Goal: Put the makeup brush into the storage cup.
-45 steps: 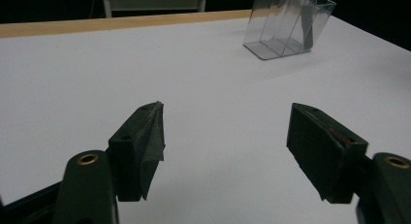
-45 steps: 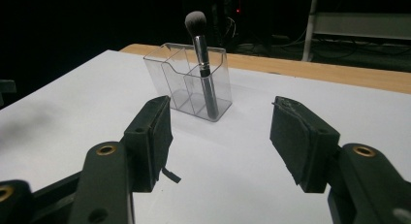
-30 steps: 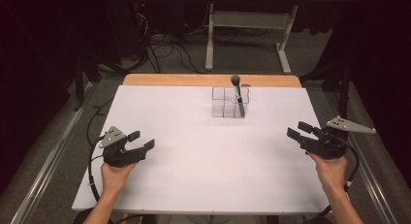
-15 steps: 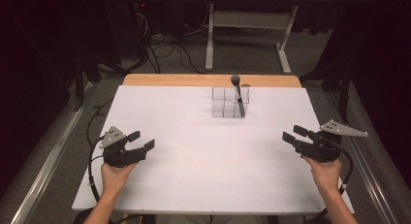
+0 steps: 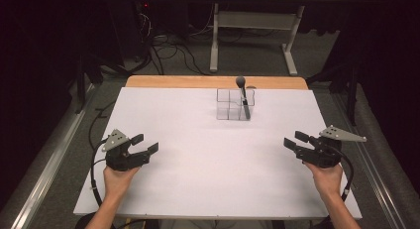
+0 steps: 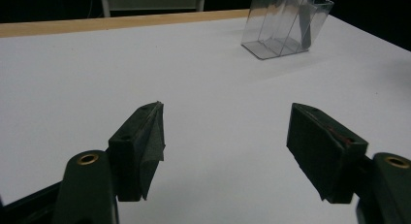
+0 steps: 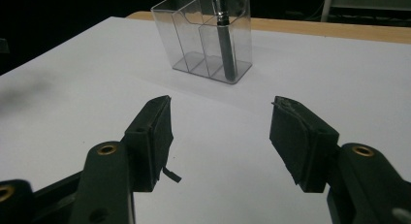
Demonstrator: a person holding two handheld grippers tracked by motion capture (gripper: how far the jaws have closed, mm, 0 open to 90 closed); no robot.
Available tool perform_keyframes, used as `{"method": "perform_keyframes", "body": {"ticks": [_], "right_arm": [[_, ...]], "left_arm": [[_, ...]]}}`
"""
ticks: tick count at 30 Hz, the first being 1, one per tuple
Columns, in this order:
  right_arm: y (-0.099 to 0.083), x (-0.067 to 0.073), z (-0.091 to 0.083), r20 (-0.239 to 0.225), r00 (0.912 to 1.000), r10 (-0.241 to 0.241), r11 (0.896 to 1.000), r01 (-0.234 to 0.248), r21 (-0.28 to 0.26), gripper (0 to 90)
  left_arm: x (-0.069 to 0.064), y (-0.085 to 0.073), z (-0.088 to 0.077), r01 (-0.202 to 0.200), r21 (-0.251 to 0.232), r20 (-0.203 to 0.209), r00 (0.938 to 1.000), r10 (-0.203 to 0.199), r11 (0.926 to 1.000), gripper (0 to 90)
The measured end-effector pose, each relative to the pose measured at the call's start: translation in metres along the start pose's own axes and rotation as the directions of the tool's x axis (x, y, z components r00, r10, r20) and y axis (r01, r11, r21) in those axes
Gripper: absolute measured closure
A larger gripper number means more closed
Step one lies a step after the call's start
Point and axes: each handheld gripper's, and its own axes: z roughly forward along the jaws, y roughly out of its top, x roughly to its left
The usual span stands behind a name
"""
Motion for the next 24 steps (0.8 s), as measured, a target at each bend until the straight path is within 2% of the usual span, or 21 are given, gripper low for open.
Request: {"method": "perform_keyframes", "body": {"ticks": [15, 24], "right_arm": [[-0.006, 0.004, 0.011, 0.005, 0.9994, -0.034, 0.999, 0.034, 0.030, 42.5], [-0.013, 0.005, 0.018, 0.008, 0.9995, -0.030, 0.998, 0.029, 0.048, 42.5]], "left_arm": [[0.000, 0.000, 0.000, 0.000, 0.002, 0.000, 1.0000, 0.000, 1.0000, 30.1], [0.000, 0.000, 0.001, 0.001, 0.004, 0.002, 1.0000, -0.001, 1.0000, 30.1]]}}
